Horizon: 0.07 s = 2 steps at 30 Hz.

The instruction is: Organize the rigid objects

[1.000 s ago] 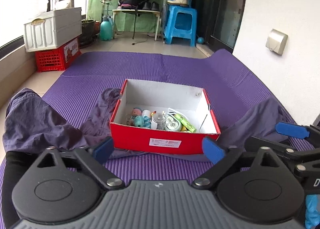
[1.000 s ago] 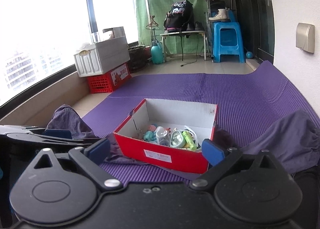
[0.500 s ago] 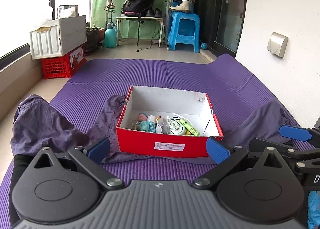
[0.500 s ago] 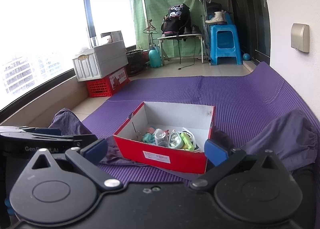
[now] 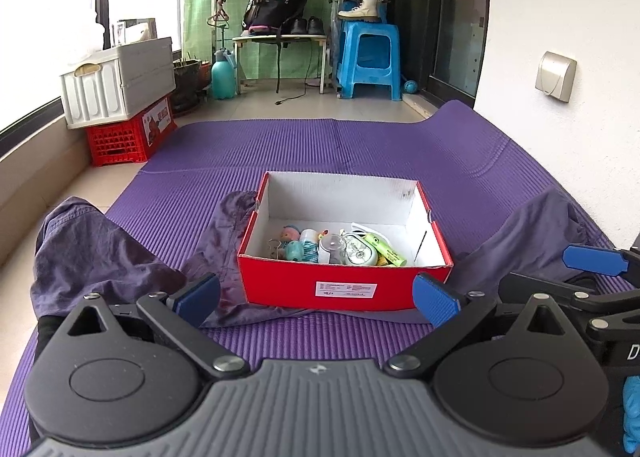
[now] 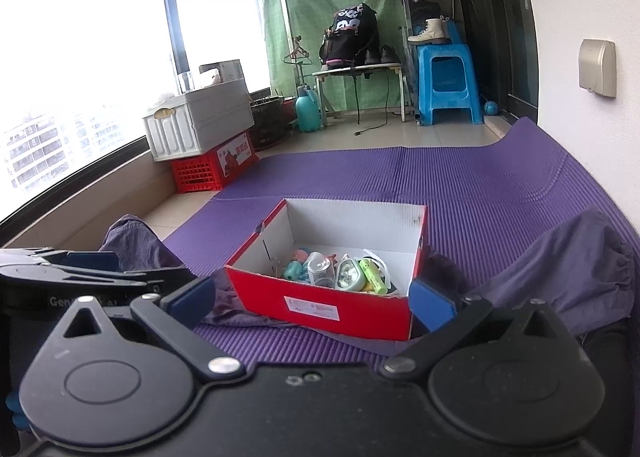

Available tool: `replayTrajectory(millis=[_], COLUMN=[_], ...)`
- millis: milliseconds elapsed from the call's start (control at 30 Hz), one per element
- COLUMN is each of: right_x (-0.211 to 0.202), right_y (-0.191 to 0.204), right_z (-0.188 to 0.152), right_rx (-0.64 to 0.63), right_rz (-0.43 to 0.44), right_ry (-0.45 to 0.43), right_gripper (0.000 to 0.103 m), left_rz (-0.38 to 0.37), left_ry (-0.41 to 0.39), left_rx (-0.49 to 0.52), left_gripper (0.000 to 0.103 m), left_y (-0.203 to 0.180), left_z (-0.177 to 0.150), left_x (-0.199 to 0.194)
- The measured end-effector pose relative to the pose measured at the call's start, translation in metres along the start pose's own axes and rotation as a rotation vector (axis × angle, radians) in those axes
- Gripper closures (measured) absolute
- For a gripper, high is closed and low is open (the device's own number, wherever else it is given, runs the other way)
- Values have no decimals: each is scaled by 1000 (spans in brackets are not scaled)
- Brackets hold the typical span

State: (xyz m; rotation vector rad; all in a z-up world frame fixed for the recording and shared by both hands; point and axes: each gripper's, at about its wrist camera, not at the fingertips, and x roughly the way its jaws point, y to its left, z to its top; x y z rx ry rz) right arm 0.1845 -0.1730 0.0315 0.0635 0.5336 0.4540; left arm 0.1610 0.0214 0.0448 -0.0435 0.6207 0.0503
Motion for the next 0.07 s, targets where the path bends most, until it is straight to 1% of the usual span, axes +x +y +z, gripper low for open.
replayTrajectory(millis=[67], right_x=[1], right_y=[1], right_z=[-1], right_rx=[5], right_rz=[-1], right_ry=[4], right_gripper=[0], left_rz=[-12], left_ry=[12], left_rx=[-5], left_gripper=[0], left_y=[1], left_z=[0], left_x=[2])
